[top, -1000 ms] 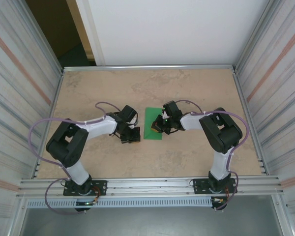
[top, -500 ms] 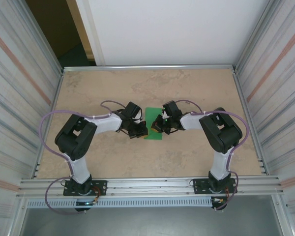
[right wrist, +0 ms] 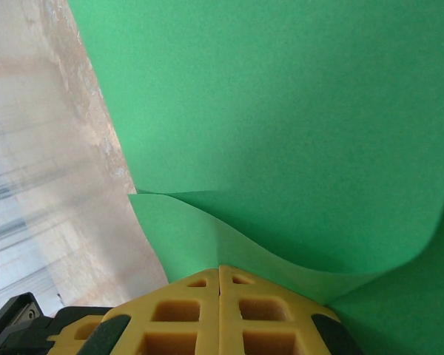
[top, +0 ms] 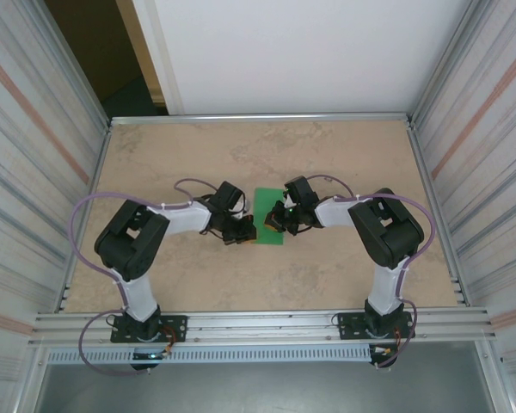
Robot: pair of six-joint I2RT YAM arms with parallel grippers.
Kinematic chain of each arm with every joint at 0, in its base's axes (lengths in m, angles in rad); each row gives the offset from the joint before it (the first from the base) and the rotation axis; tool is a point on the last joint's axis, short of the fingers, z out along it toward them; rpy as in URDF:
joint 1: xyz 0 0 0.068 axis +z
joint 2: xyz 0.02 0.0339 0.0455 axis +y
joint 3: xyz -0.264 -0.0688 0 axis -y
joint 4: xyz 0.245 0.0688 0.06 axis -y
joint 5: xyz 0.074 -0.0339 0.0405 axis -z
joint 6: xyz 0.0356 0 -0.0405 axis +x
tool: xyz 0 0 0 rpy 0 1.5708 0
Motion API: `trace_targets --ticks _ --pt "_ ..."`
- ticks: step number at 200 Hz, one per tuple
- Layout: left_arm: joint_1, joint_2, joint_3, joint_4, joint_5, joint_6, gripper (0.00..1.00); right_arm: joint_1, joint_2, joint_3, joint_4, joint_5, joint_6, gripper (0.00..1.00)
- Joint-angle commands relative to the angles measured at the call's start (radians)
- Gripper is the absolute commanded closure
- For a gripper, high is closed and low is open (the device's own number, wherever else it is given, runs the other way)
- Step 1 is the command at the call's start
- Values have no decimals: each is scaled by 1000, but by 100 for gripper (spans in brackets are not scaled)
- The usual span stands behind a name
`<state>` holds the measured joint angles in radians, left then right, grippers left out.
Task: Fold a paper plane with a square sheet of paper (pick it up from the middle)
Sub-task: Fold the triangle a second time at the center of the table.
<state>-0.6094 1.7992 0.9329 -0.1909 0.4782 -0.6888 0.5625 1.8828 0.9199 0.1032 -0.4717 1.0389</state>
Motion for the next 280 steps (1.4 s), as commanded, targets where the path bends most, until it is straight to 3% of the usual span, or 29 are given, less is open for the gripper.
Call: trace_targets --ticks 1,47,84,154,217,280 --pt "10 -35 -64 -170 -42 56 100 -18 60 -40 -148 113 4 97" --pt "20 -137 -55 -82 0 8 100 -15 64 -37 -152 116 4 97" --pt "18 -81 -18 78 60 -83 100 -15 61 -27 -155 112 0 97" --pt "17 52 39 -47 1 -88 100 -18 35 6 -169 89 -38 96" --pt "18 53 23 -89 -25 -87 100 13 -97 116 -303 117 -287 96" --pt "18 57 26 -89 -25 -87 100 94 -21 134 -261 89 -253 97"
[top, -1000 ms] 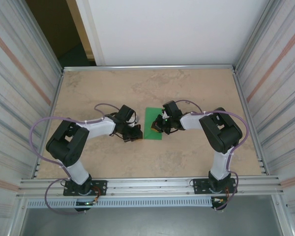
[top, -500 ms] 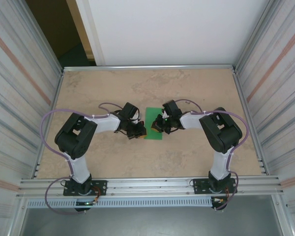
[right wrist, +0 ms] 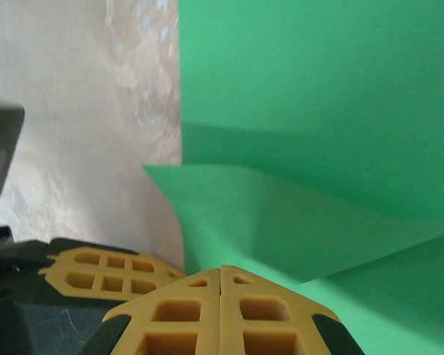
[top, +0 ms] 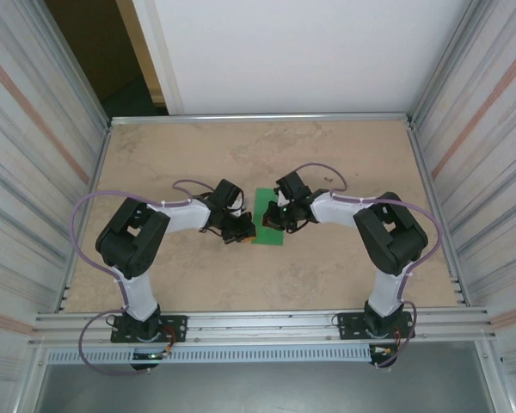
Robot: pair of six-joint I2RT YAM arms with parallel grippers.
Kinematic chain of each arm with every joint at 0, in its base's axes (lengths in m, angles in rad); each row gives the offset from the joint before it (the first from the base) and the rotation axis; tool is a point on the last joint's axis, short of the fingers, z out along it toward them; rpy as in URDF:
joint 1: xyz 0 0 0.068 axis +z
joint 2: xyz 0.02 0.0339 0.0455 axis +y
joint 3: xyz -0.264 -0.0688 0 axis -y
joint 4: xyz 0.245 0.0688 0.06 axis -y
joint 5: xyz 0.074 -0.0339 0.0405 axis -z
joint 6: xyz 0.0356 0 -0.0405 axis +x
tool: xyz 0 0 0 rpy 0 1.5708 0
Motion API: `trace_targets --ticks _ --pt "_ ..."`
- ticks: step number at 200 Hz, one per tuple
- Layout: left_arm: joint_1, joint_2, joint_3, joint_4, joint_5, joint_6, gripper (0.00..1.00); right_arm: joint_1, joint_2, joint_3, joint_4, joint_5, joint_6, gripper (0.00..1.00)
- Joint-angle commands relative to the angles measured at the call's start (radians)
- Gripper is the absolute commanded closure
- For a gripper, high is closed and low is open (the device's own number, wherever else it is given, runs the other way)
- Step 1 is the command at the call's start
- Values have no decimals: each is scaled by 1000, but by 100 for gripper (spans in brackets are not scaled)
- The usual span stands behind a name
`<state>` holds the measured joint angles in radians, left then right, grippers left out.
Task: Fold a paper plane with a square sheet of paper (pick it up from the middle)
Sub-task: Fold the triangle a second time at the center of the table.
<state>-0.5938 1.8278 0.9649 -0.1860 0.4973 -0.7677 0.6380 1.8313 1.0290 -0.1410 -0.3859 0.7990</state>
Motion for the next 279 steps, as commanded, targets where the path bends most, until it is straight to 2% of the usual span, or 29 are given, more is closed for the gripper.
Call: trace_targets --ticks 1,69,93,156,194,208,227,254,279 --pt "2 28 -6 -94 -44 -9 100 18 32 25 -17 3 -12 97" --pt "2 29 -16 -106 -55 -17 100 6 77 -4 6 10 -3 99" --pt "3 30 -29 -138 -77 -32 100 -52 63 -36 21 24 -12 99" --pt "2 32 -68 -128 -75 -51 100 -288 85 -45 50 19 -55 98" --pt "2 -3 22 -116 -32 -18 100 -306 -6 -12 0 1 -84 97" --pt "0 -36 72 -104 -19 -9 100 -293 -55 -9 -30 4 -84 93" --pt "-2 -78 109 -71 -23 -11 93 -266 -114 -25 -69 27 -70 83" --pt "6 -68 129 -52 -47 -1 84 -229 -157 -78 -69 19 9 57" --pt "20 -20 145 -27 -32 -5 83 -183 -164 -112 -29 -13 92 48"
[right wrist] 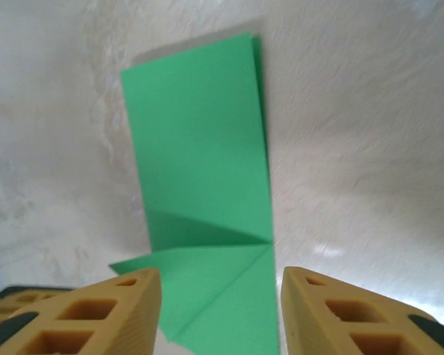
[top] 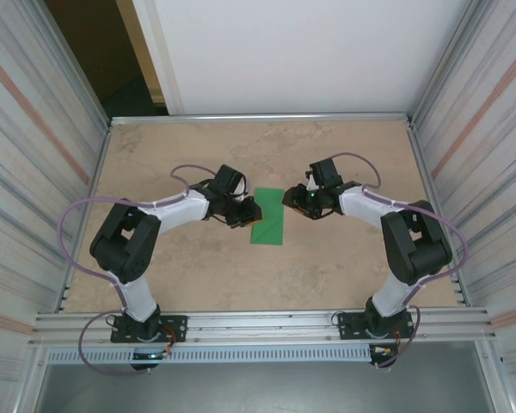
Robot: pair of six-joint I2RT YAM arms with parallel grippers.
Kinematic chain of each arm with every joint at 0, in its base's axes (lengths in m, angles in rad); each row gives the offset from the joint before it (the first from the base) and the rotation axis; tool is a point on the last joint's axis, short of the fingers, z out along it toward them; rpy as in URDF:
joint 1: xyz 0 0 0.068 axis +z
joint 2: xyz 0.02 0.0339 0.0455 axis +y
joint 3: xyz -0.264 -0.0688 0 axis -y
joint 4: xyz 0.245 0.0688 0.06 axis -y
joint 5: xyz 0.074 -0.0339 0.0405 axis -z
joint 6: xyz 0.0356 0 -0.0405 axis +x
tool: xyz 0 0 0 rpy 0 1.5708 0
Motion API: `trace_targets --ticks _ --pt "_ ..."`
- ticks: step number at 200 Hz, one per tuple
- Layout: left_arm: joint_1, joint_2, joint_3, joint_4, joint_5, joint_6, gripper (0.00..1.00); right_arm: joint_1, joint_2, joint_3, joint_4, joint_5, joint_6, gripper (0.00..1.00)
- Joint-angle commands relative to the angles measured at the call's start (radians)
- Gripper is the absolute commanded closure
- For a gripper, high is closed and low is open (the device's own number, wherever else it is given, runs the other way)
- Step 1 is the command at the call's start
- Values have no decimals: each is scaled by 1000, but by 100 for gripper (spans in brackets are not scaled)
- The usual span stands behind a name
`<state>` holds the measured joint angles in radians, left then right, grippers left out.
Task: Fold a paper plane with a square sheet of paper (pick it up from the middle)
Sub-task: Fold the triangle a second time at the center of the table, then pick up the paper from the center of the table.
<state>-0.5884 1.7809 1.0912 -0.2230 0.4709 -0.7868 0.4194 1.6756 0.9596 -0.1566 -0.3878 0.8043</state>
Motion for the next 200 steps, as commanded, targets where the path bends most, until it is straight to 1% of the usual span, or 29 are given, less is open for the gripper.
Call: trace_targets --ticks 1,13,35,82,164,200 --pt "15 29 20 12 -6 14 83 38 -8 -44 -14 -10 90 48" --pt "19 48 35 21 -7 15 83 57 -2 -48 -2 -11 123 48" --pt "25 95 60 24 -14 20 83 83 19 -54 38 -17 169 51" --pt "48 161 48 49 -9 -8 83 94 77 -38 72 -37 221 55" --pt "57 182 -2 55 -3 -40 82 103 134 -14 112 -37 258 64" --pt "57 181 -5 57 1 -42 82 107 155 -4 128 -39 255 72"
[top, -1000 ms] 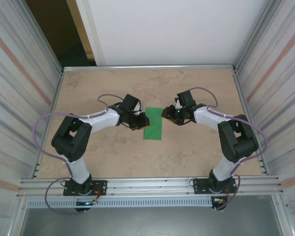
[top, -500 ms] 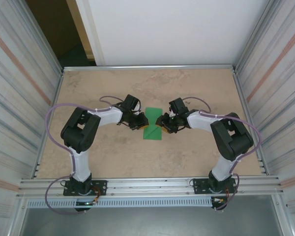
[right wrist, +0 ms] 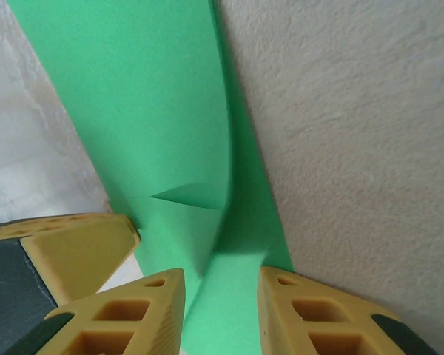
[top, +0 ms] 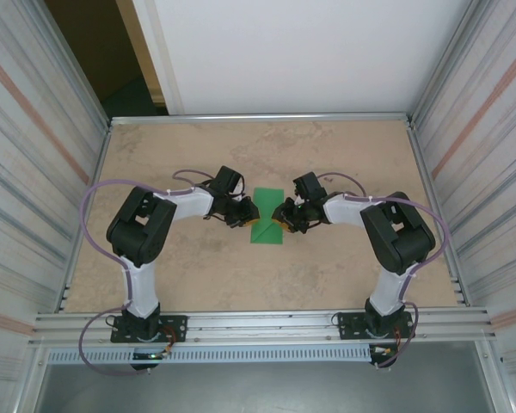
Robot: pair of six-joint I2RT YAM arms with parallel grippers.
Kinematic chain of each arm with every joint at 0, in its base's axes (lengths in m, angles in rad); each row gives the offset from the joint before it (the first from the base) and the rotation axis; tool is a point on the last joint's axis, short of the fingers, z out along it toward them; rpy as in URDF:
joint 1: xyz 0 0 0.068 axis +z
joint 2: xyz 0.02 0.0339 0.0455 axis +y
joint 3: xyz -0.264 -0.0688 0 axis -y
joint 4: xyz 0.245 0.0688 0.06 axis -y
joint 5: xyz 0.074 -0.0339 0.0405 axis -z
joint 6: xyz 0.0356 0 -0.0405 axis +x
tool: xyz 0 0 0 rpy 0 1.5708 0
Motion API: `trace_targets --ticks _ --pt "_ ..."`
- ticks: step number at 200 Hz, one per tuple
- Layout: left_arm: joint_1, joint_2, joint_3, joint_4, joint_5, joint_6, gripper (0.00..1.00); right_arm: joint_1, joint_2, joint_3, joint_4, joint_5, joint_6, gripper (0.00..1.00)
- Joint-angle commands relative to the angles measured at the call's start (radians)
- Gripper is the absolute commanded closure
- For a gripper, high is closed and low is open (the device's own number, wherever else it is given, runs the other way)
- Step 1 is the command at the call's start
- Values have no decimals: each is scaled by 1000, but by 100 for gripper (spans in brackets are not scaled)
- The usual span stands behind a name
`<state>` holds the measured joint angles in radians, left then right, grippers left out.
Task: Fold a paper plane with a square sheet of paper (pick it up from the middle)
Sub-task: Pick up the paper from the center of the table.
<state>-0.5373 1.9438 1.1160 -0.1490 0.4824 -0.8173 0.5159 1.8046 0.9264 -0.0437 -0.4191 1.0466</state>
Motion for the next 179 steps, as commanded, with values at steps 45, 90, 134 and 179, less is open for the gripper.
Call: trace_targets --ticks 45,90,134,179 --pt "7 14 -36 -12 -8 -15 82 12 31 30 27 -3 10 75" --pt "7 2 -37 -12 -9 -19 82 10 42 10 114 -19 18 78" --pt "9 -6 -33 -15 -2 -19 82 10 40 -1 157 -19 11 81" --pt "18 -41 -29 -12 1 -31 82 16 53 -14 184 -20 13 86"
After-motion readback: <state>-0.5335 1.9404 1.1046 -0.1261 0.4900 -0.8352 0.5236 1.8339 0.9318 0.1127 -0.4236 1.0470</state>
